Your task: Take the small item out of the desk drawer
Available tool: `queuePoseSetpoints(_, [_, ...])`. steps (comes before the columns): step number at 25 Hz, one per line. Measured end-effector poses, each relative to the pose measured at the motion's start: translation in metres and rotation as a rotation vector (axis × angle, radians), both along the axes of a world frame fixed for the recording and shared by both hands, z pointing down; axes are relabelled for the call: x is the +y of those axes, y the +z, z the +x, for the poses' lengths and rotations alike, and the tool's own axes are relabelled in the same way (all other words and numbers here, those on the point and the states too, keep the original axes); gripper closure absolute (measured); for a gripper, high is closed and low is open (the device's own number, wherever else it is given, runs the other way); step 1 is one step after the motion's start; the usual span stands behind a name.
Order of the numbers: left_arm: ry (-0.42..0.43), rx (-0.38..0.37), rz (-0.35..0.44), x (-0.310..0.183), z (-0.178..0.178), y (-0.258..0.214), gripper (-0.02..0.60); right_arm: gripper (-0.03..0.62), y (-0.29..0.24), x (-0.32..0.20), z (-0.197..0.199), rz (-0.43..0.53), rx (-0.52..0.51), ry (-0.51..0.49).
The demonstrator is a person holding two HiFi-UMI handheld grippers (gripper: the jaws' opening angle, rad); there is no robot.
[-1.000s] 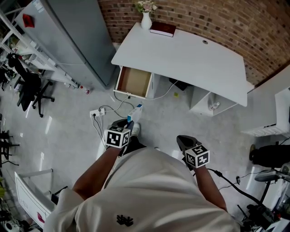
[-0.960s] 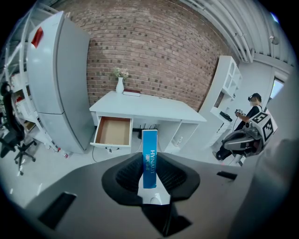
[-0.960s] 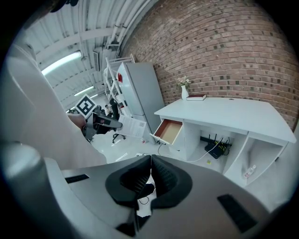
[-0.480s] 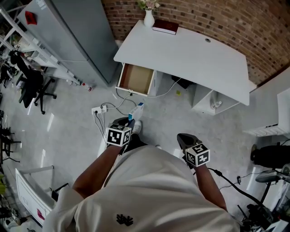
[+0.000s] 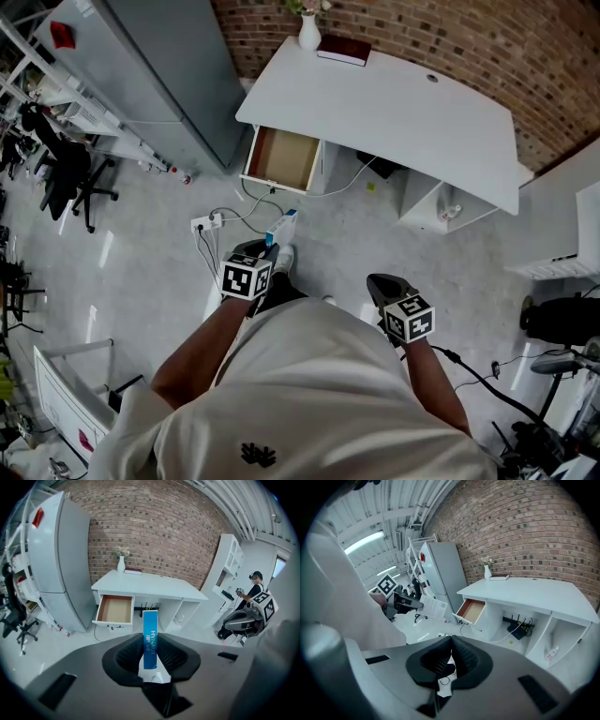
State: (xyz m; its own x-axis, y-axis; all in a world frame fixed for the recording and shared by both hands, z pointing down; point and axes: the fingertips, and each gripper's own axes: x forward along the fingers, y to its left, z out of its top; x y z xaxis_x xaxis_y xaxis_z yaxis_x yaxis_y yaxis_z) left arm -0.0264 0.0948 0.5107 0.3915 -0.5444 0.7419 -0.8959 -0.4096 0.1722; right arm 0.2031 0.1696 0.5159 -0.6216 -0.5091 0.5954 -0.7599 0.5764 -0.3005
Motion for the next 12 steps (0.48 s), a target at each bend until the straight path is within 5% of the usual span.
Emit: queuePoseSetpoints(12, [0.002, 0.0, -0.013, -0.0076, 0.0048, 0.0073, 0.483, 0.563, 0.0038, -0.0029, 0.0045, -0.013, 0.003, 0.001])
